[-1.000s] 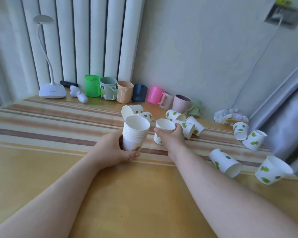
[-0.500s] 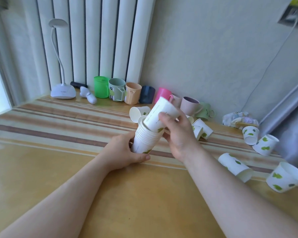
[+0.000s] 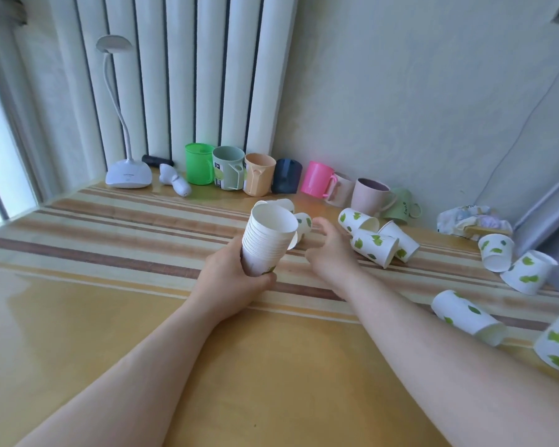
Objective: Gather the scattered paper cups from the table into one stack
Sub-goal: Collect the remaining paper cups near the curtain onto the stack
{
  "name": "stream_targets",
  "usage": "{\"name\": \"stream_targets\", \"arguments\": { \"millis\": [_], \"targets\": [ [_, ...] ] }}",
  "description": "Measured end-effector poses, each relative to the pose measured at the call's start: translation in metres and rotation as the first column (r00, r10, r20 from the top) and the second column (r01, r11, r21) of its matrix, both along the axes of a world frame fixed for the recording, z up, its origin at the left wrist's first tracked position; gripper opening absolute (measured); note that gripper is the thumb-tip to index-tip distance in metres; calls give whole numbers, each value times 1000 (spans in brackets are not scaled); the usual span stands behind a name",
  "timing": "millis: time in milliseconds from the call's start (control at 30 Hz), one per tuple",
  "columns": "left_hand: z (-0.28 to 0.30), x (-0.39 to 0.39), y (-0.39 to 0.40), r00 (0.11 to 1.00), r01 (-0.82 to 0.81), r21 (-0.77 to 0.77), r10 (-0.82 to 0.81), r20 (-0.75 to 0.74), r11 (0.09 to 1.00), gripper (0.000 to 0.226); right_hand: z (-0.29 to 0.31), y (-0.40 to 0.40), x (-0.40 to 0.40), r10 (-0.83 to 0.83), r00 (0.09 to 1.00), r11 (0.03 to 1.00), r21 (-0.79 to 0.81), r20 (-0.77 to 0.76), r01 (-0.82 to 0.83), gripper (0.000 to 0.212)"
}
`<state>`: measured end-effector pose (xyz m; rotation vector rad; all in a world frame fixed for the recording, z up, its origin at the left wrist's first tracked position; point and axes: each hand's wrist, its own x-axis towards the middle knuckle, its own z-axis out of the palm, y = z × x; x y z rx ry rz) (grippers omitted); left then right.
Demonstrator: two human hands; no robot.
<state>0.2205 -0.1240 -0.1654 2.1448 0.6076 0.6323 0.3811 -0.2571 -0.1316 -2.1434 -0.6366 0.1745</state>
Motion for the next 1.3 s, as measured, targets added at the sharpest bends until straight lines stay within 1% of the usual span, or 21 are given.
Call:
{"name": "stream_targets", "arguments": {
  "millis": [67,100,167,233,333,433,567,667,733,767,800,833,867,900,933,967,1000,1033,1133,1233,1300],
  "targets": [
    [-1,3,1,1000,-19,-12,19,14,1000,45,0,13,17,91,975,967,-253,205,-37,92],
    [-1,4,2,999,-24,-18,24,20,1000,46,0,18,24,154,938,928,-372,311,-29,98],
    [-2,5,2,999,-24,-23,25,27,999,46,-2,29,35,309,801,844,-535,512,16,106],
    [-3,7,2,1000,-16,-13,17,26,1000,47,-9,31,42,437,693,776,-630,573,31,103],
    [-3,7,2,1000,-19,-9,19,21,1000,48,-21,30,41,420,703,784,-620,574,38,97],
    [-3,8,3,1000,-23,-7,23,12,1000,48,-21,27,44,381,670,812,-578,638,88,92],
    [-3,7,3,1000,-17,-15,17,4,1000,46,-15,17,50,385,695,819,-572,607,47,64],
    [-2,5,2,1000,-16,-18,16,3,1000,47,-12,7,40,412,716,806,-592,563,2,55],
    [-1,4,0,1000,-13,-22,13,5,1000,46,-8,-3,32,322,777,856,-517,540,5,53],
    [0,4,-1,1000,-9,-26,9,9,1000,46,-4,-8,27,220,834,915,-404,505,4,55],
    [1,3,-1,1000,-1,-28,2,13,1000,46,3,-10,22,91,906,973,-231,412,7,60],
    [1,3,-2,1000,5,-30,-5,15,1000,46,12,-11,17,-28,968,999,-10,251,31,65],
    [2,2,-2,1000,9,-30,-8,15,1000,46,23,-10,12,-88,996,970,232,30,78,68],
    [1,2,-1,1000,9,-30,-9,13,1000,45,35,-7,7,-53,979,884,448,-198,138,69],
    [1,1,-1,1000,8,-27,-7,9,1000,45,46,-4,3,47,932,779,597,-359,191,67],
    [1,1,-2,1000,5,-23,-5,5,1000,45,54,-2,1,158,888,694,688,-433,212,64],
    [1,1,-2,1000,1,-17,-1,3,1000,44,61,-1,-3,256,859,646,740,-444,190,61],
    [1,1,-2,1000,-4,-12,4,6,1000,44,66,1,-7,325,846,633,762,-423,138,60],
    [3,1,-4,1000,-19,-5,19,22,1000,42,66,4,-20,434,839,666,744,-328,-54,56],
    [4,1,-4,999,-36,-6,36,34,999,41,53,5,-23,437,853,730,666,-286,-151,74],
    [5,-1,-4,997,-63,-16,64,34,998,39,44,3,-20,498,799,744,640,-338,-193,86]
  ]
}}
